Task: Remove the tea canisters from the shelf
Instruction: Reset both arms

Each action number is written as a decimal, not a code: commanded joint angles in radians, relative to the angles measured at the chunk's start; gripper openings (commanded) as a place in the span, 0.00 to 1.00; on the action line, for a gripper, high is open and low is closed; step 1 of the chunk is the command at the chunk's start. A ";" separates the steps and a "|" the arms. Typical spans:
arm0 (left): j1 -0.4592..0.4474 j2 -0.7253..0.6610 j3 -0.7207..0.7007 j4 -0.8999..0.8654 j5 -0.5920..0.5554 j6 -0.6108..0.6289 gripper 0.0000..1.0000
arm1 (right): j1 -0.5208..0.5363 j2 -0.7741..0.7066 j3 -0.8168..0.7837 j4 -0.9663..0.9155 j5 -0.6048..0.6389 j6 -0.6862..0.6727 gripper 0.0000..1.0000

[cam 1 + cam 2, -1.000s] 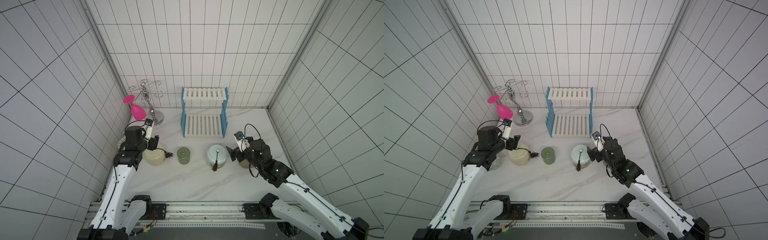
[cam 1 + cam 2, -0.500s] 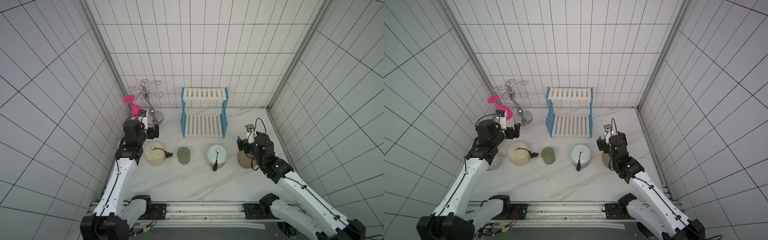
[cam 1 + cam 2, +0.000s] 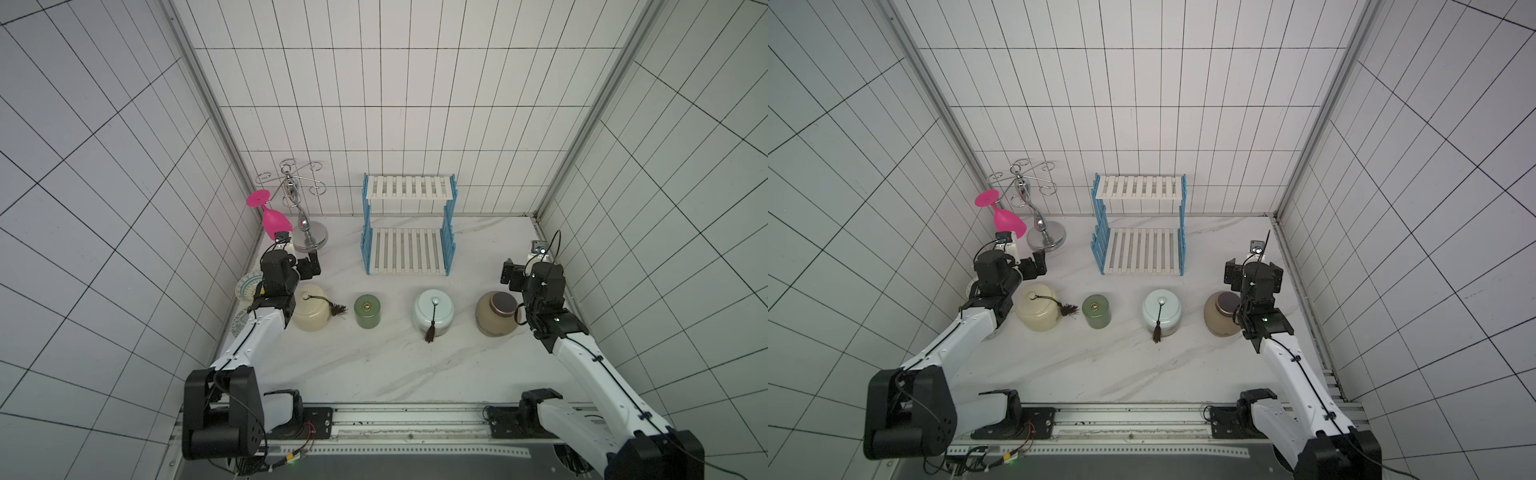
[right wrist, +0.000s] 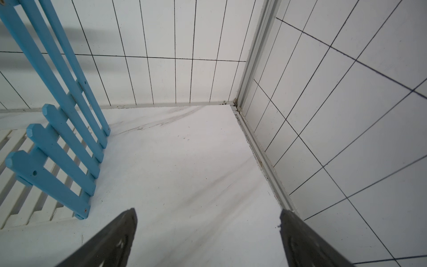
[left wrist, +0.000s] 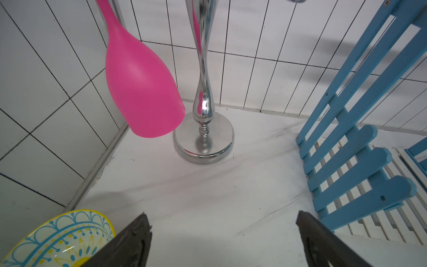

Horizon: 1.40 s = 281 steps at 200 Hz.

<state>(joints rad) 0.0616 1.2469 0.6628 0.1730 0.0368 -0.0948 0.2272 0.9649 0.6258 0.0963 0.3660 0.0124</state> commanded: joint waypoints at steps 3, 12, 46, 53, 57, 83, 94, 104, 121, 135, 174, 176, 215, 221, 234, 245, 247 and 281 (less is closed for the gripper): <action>0.003 0.025 -0.081 0.235 0.027 -0.005 0.99 | -0.020 0.014 -0.080 0.193 0.051 0.019 0.99; 0.003 0.038 -0.106 0.279 0.031 0.001 0.99 | -0.026 0.025 -0.103 0.239 0.068 0.014 0.99; 0.003 0.094 -0.161 0.367 0.046 0.009 0.99 | -0.055 0.070 -0.162 0.358 0.095 -0.012 0.99; 0.001 0.100 -0.170 0.382 0.054 0.022 0.99 | -0.062 0.075 -0.173 0.376 0.095 -0.010 0.99; 0.002 0.105 -0.174 0.390 0.053 0.023 0.98 | -0.067 0.077 -0.179 0.383 0.094 -0.007 0.99; 0.001 0.135 -0.214 0.463 0.047 0.021 0.99 | -0.091 0.104 -0.212 0.437 0.087 0.013 0.99; 0.002 0.151 -0.236 0.513 0.054 0.024 0.98 | -0.102 0.119 -0.223 0.454 0.092 0.024 0.99; 0.001 0.168 -0.256 0.559 0.054 0.024 0.99 | -0.112 0.131 -0.232 0.469 0.094 0.033 0.99; 0.001 0.196 -0.280 0.624 0.051 0.024 0.98 | -0.124 0.145 -0.239 0.481 0.090 0.043 0.99; 0.001 0.225 -0.297 0.681 0.051 0.026 0.98 | -0.127 0.147 -0.239 0.482 0.076 0.042 0.99; -0.015 0.285 -0.310 0.748 0.029 0.033 0.98 | -0.134 0.168 -0.250 0.508 0.062 0.034 0.99; -0.016 0.288 -0.309 0.749 0.027 0.035 0.98 | -0.135 0.171 -0.251 0.511 0.061 0.034 0.99; -0.040 0.314 -0.254 0.676 -0.066 0.028 0.99 | -0.150 0.232 -0.259 0.549 0.074 0.050 0.99; -0.042 0.311 -0.233 0.630 -0.075 0.022 0.99 | -0.150 0.238 -0.260 0.552 0.073 0.052 0.99; -0.031 0.314 -0.224 0.621 -0.070 0.012 0.99 | -0.152 0.253 -0.266 0.565 0.068 0.053 0.99; -0.032 0.316 -0.225 0.623 -0.072 0.012 0.99 | -0.152 0.266 -0.270 0.572 0.068 0.057 1.00; -0.031 0.316 -0.224 0.621 -0.072 0.011 0.99 | -0.152 0.268 -0.271 0.573 0.068 0.058 1.00; -0.031 0.316 -0.222 0.616 -0.072 0.012 0.99 | -0.152 0.297 -0.281 0.595 0.065 0.064 1.00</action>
<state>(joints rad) 0.0334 1.5406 0.4404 0.8669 -0.0231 -0.0803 0.0845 1.2434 0.3775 0.6449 0.4305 0.0605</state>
